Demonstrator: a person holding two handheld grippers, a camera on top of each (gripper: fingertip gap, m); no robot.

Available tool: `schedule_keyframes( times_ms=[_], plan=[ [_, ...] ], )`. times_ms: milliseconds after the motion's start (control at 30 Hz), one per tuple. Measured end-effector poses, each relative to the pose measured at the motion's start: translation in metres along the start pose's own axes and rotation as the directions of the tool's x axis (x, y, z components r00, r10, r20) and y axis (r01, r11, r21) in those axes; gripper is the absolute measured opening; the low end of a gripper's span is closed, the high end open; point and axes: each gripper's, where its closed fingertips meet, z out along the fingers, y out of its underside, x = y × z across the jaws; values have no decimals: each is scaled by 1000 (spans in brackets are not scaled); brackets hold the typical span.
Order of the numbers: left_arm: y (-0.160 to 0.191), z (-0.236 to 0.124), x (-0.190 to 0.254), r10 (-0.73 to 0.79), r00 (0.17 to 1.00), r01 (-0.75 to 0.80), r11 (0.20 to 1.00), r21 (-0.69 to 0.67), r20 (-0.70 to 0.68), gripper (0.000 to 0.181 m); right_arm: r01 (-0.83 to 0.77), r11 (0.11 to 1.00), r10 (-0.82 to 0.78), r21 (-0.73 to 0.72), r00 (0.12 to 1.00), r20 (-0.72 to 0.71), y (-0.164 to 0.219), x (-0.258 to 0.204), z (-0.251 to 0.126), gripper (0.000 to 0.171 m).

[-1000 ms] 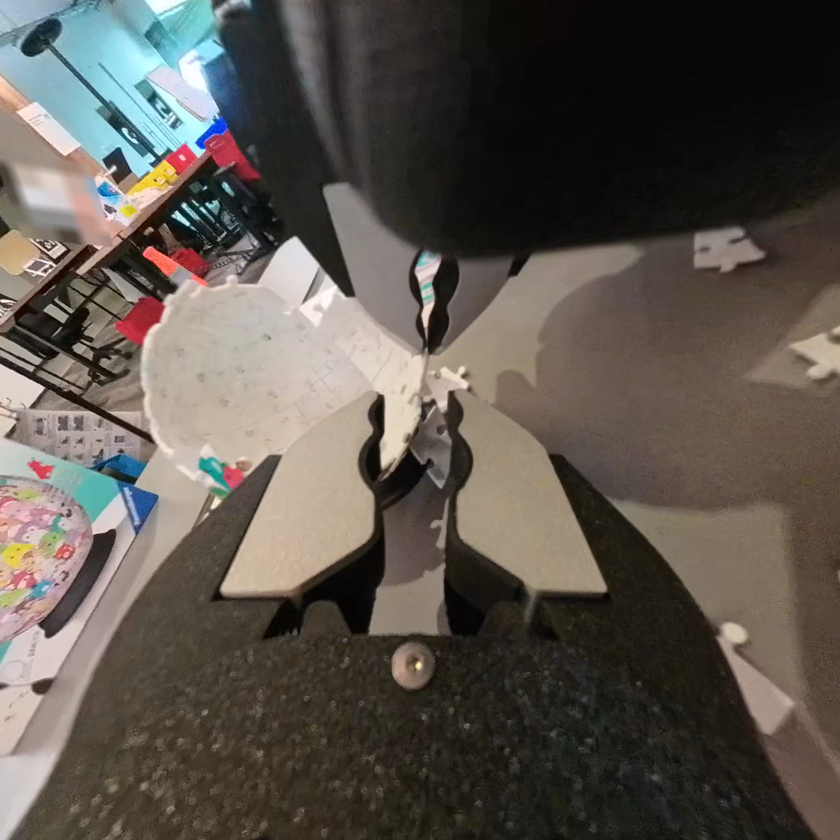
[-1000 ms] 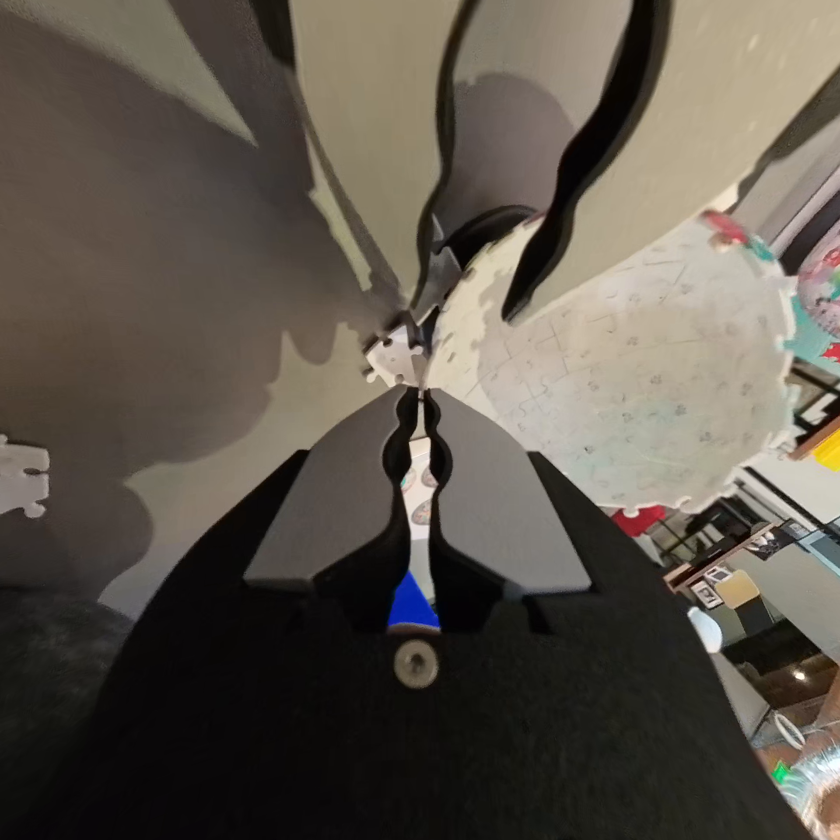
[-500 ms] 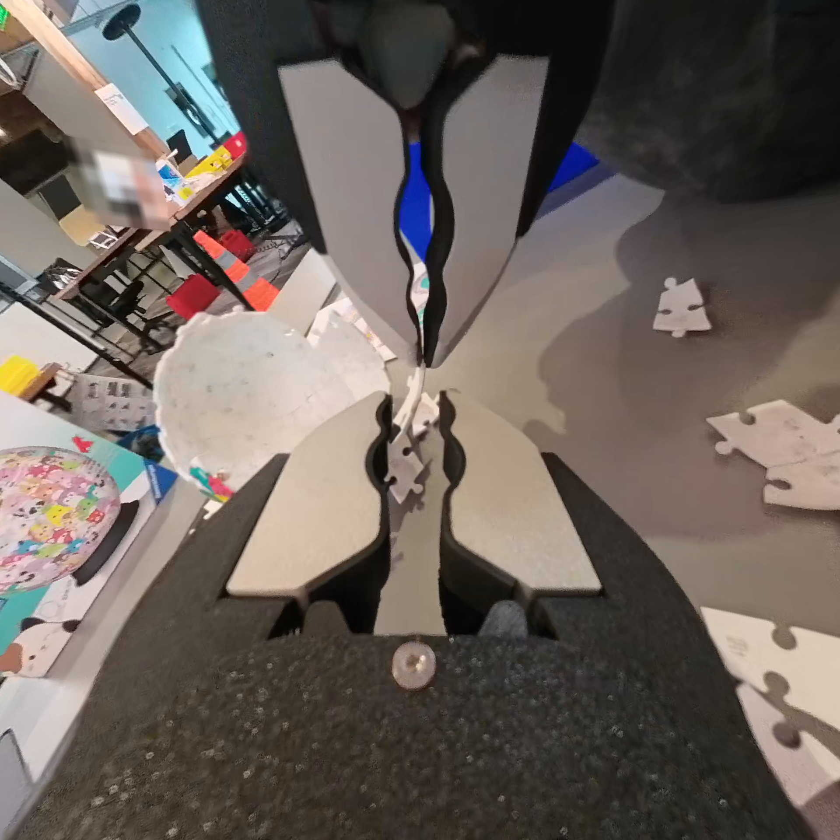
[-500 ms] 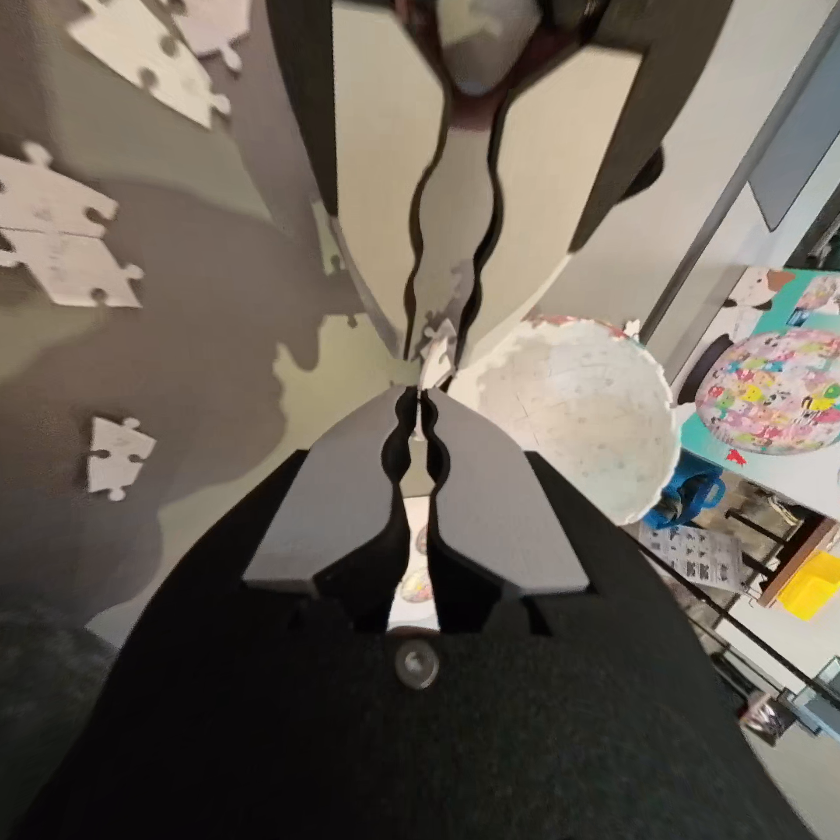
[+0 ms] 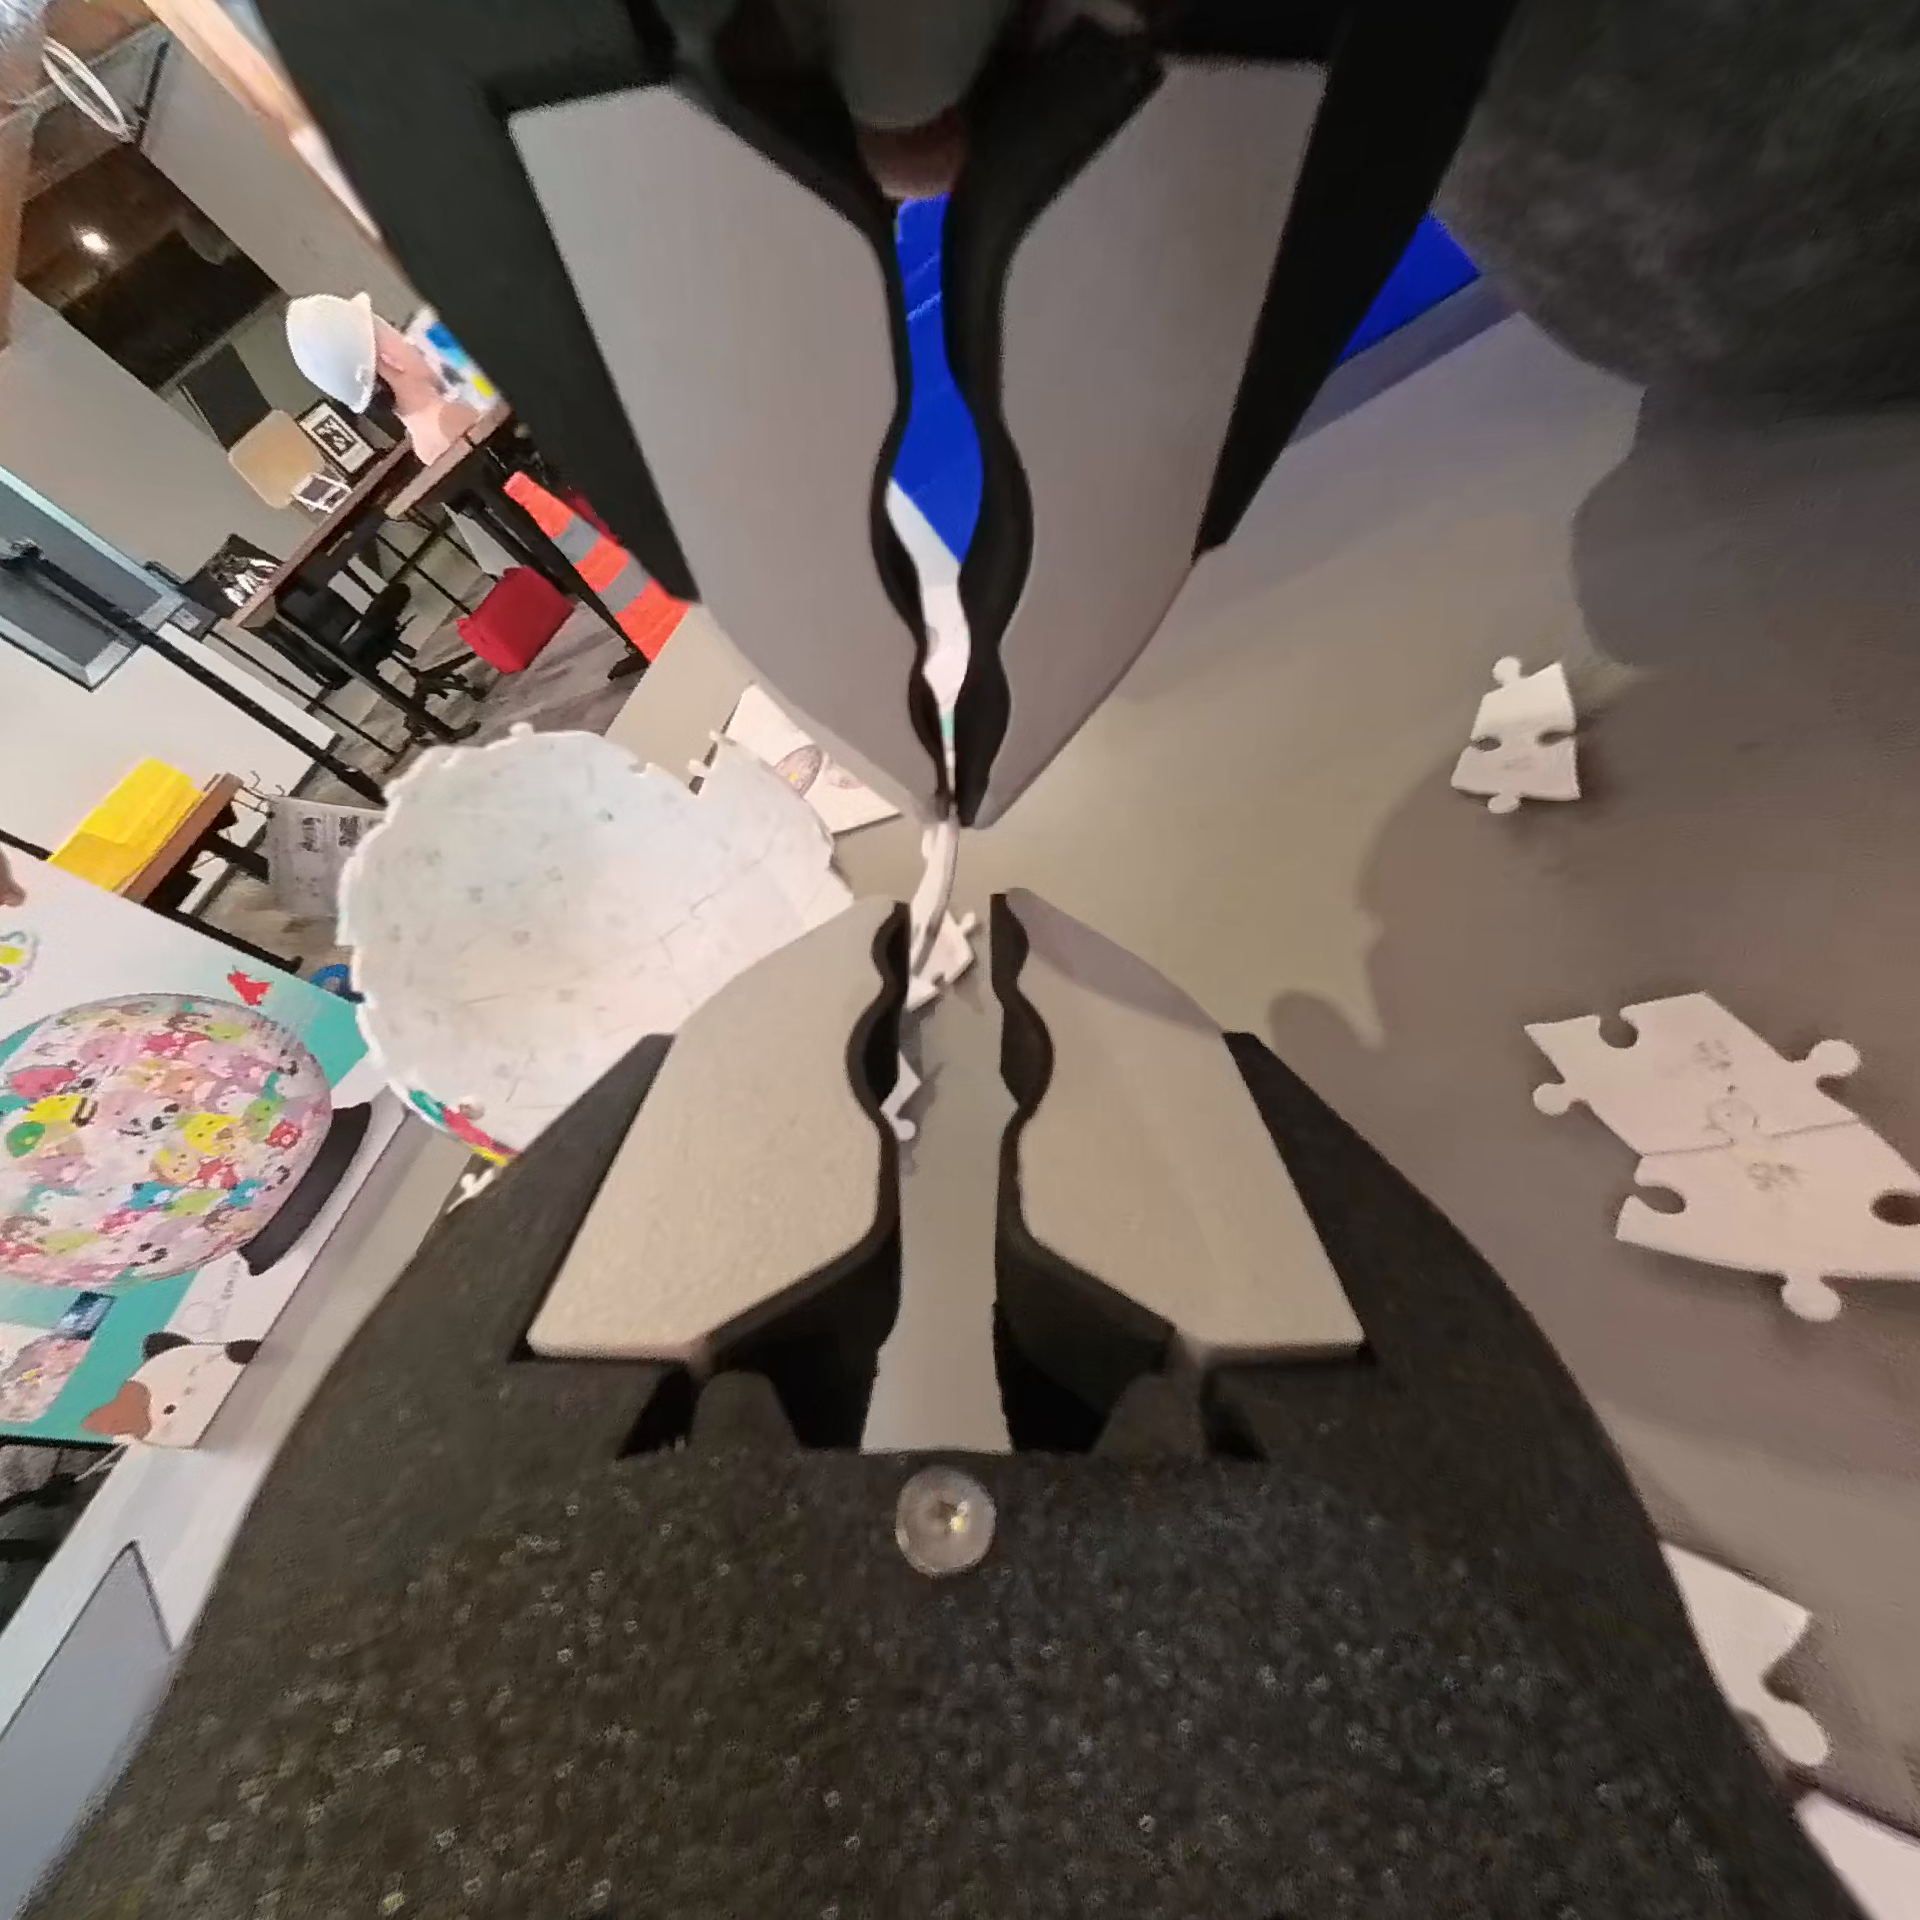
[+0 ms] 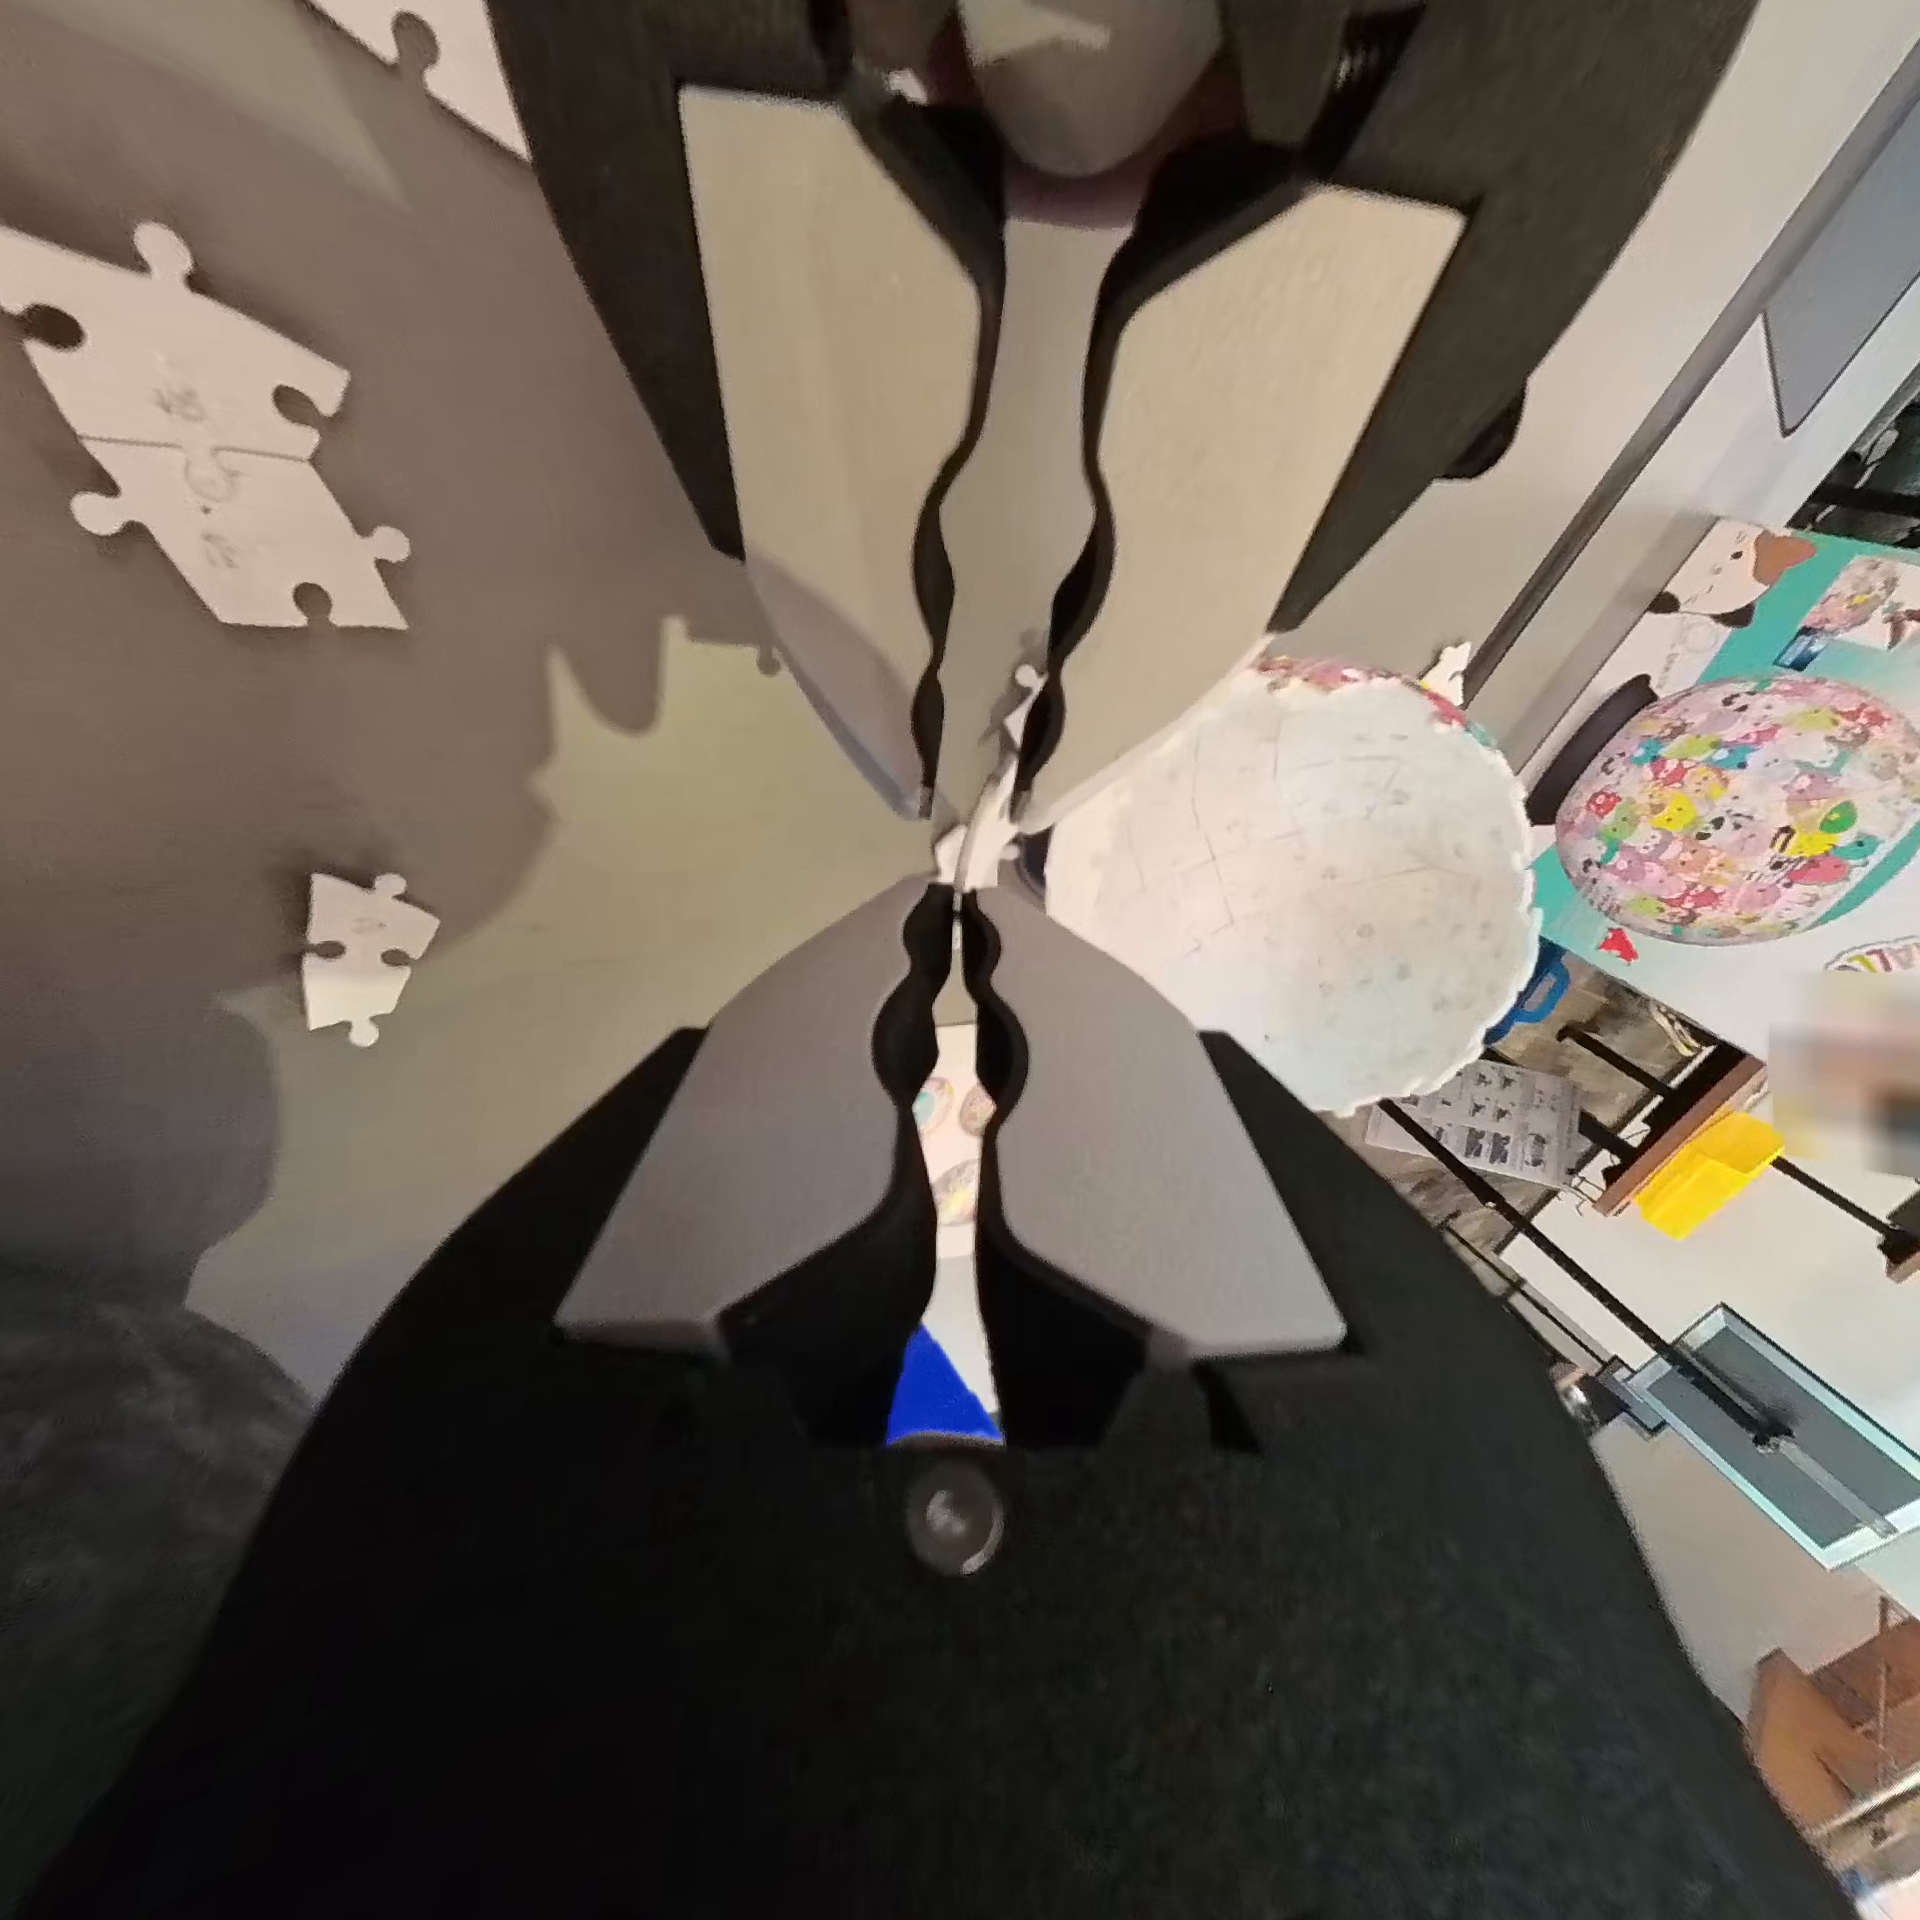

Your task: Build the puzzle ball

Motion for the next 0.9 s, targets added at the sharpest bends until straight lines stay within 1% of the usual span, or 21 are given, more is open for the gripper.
schedule_keyframes(
  times_ms=[33, 67, 167, 233, 267, 333, 367, 400, 433, 467, 500, 600, 633, 733, 800, 900],
  plan=[
    [-2, 0, 0, -9, 1000, 9, 1000, 9, -4, 12, 5, 1000, -5, 2, 1000, -7, 0, 1, -1, 2],
    [-2, -1, 1, -12, 1000, 12, 1000, 15, -12, 3, 11, 1000, -10, 21, 1000, -8, -3, 1, -2, 2],
    [-4, -2, -3, -7, 1000, 7, 999, 36, 3, 2, -9, 996, 12, 91, 999, -32, -5, 9, -6, 3],
    [-8, -6, -9, -10, 999, 8, 998, 69, 30, 2, -47, 977, 58, 207, 997, -51, -9, 15, -13, 4],
    [-11, -9, -12, -11, 999, 7, 996, 94, 43, 1, -73, 956, 90, 285, 995, -47, -10, 17, -17, 5],
    [-18, -14, -16, -8, 998, -3, 988, 156, 65, 2, -149, 883, 172, 444, 985, -11, -8, 22, -25, 6],
    [-21, -17, -18, 2, 997, -18, 982, 189, 83, 2, -200, 841, 212, 503, 977, 32, -6, 22, -27, 10],
    [-23, -20, -18, 15, 995, -35, 976, 216, 94, 2, -252, 803, 250, 540, 965, 79, -3, 22, -28, 17],
    [-24, -21, -18, 24, 995, -46, 973, 228, 98, 2, -292, 779, 274, 555, 954, 119, -1, 21, -26, 21],
    [-24, -22, -18, 26, 995, -50, 971, 236, 101, 2, -308, 773, 277, 555, 950, 141, 0, 19, -23, 22],
    [-25, -22, -17, 24, 996, -45, 968, 246, 91, 2, -299, 779, 271, 551, 953, 134, 0, 18, -21, 22],
    [-25, -22, -16, -6, 998, -9, 966, 257, 59, 2, -240, 790, 236, 565, 968, 82, -9, 20, -16, 14],
    [-25, -21, -15, -17, 999, 4, 966, 259, 45, 2, -229, 790, 226, 569, 971, 77, -11, 20, -15, 8],
    [-21, -18, -14, -41, 999, 34, 970, 242, 25, 2, -226, 808, 220, 545, 973, 78, -9, 18, -9, 6],
    [-16, -16, -16, -72, 997, 65, 974, 215, 22, 8, -228, 832, 207, 506, 973, 99, -6, 13, -4, 3],
    [-14, -15, -17, -93, 996, 91, 976, 197, 5, 10, -202, 867, 189, 455, 979, 76, 1, 11, 1, 2]
  ],
)
